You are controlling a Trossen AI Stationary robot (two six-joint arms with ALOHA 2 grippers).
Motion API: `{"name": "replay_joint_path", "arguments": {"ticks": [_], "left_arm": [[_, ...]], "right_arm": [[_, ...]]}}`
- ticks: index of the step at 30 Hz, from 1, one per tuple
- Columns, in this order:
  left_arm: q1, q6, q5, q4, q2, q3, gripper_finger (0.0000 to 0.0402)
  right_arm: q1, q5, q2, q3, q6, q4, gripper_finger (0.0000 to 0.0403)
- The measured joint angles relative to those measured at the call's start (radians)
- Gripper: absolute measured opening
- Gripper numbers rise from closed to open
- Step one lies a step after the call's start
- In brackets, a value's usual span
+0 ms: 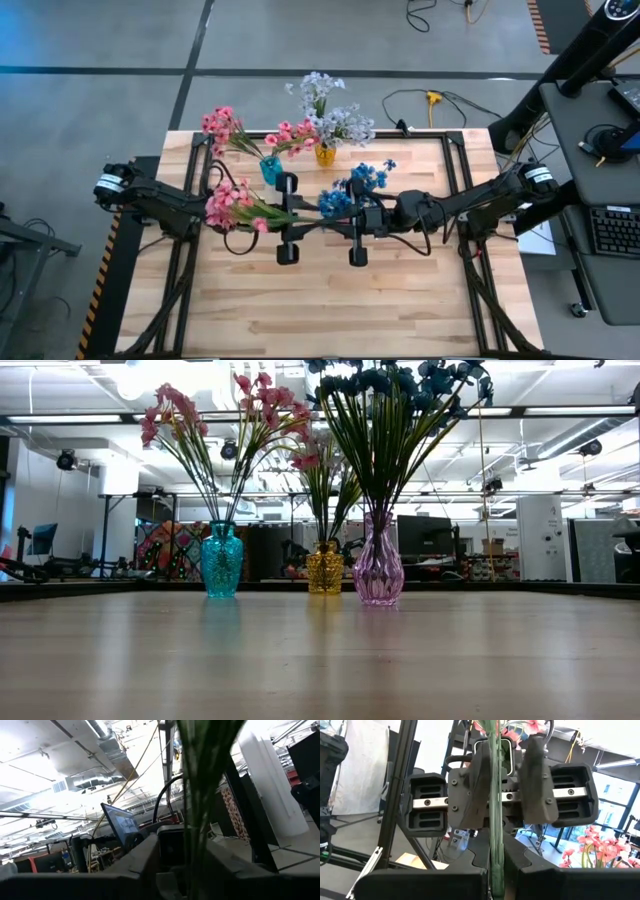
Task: Sort flowers into vase by color
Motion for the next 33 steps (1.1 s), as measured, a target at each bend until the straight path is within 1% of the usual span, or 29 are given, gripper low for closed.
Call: {"name": "replay_joint_path", "arguments": {"ticks": [6,8,10,13,20,22,26,29,33], "left_arm": [[0.0,0.001,0.002,-0.012,-0.003,0.0,0.0019],[0.0,0.001,0.002,-0.024,-0.008,0.0,0.0006],[0.0,0.0,0.002,-0.032,-0.009,0.0,0.0007],[0.0,-0.002,0.002,-0.041,-0.009,-0.001,0.0002],[0.0,-0.003,-0.007,-0.077,-0.024,-0.002,0.0],[0.0,-0.005,-0.009,-0.117,-0.047,-0.002,0.0],[0.0,-0.023,-0.01,-0.225,-0.11,-0.002,0.0],[-0.001,-0.046,-0.01,-0.331,-0.168,-0.002,0.0],[-0.011,-0.055,-0.011,-0.447,-0.238,-0.002,0.0]], "right_arm": [[0.0,0.006,0.0,0.0,0.009,0.001,0.0011],[0.0,0.011,0.0,0.0,0.019,-0.001,0.0011],[0.0,0.023,0.0,0.0,0.017,-0.01,0.0014],[0.0,0.026,-0.001,0.0,0.018,-0.021,0.0032],[0.001,0.026,-0.003,0.0,0.044,-0.036,0.0117],[0.003,0.04,-0.01,0.0,0.05,-0.056,0.0139],[0.011,0.102,-0.042,0.0,0.057,-0.108,0.0173],[0.018,0.117,-0.072,0.0,0.066,-0.149,0.0189],[0.029,0.12,-0.112,0.0,0.072,-0.194,0.0201]]}}
